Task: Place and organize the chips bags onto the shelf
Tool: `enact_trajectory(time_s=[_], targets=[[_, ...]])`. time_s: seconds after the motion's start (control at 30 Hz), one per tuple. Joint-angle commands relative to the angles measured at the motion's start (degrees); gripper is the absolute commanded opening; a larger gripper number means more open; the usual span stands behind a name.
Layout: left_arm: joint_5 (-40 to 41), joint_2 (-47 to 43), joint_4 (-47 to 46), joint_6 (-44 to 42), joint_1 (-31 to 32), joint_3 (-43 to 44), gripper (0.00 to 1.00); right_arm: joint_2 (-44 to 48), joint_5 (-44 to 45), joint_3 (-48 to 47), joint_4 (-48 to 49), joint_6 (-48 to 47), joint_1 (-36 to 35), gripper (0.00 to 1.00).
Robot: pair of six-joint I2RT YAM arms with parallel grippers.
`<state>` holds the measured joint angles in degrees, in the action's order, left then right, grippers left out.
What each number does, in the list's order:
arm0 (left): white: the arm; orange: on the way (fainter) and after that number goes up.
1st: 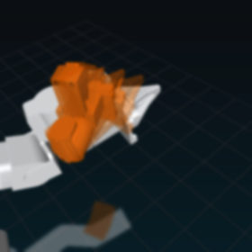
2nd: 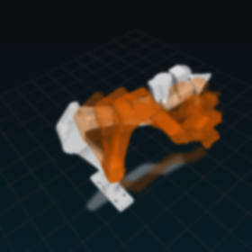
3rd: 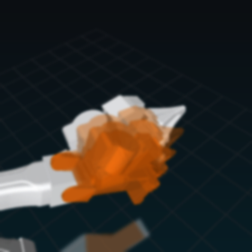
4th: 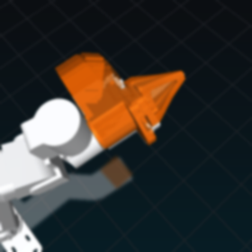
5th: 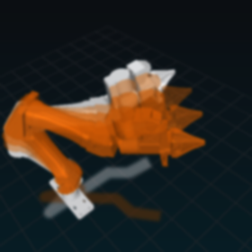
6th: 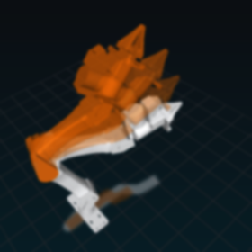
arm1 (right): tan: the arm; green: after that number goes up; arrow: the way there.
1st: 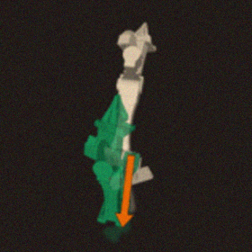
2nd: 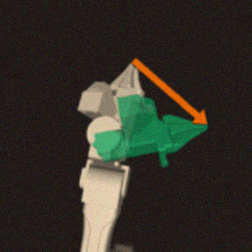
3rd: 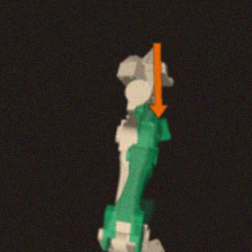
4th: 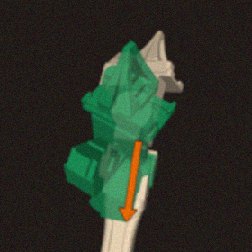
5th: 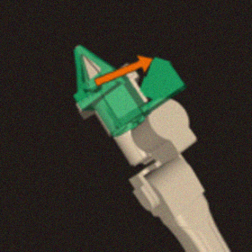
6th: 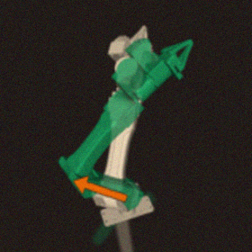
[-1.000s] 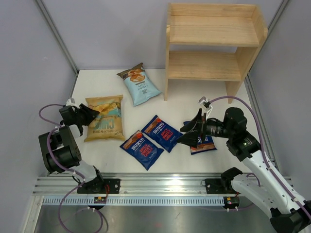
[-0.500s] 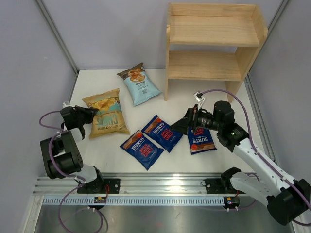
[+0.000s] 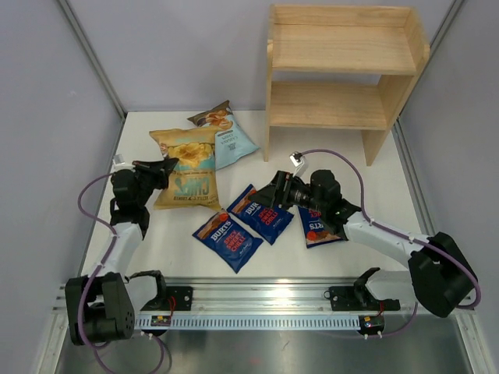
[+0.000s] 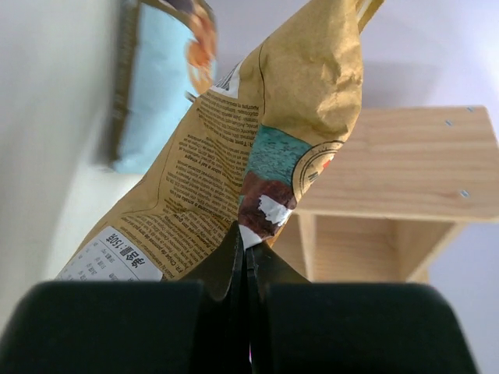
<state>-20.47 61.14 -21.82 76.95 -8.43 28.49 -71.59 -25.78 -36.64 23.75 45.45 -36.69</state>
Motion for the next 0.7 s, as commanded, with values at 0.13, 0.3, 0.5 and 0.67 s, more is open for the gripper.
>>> enact_trajectory(time_s=[0.13, 0.3, 0.5, 0.67], targets=[[7.5, -5.4, -2.9, 13.3, 12.1, 5.7, 0.00, -6.7, 3.1, 3.4, 22.8, 1.2, -2.3, 0.99], [4.4, -3.3, -8.6, 17.4, 18.9, 9.3, 0.00, -7.4, -2.3, 4.3, 26.4, -4.4, -2.2, 0.99], [5.2, -2.2, -13.1, 18.9, 29.3, 11.0, 0.00, -3.6, -4.1, 5.4, 29.1, -6.5, -2.2, 0.99], [6.4, -2.7, -14.8, 18.9, 32.7, 11.7, 0.00, 6.3, 5.9, 7.7, 19.9, -13.6, -2.2, 0.99]])
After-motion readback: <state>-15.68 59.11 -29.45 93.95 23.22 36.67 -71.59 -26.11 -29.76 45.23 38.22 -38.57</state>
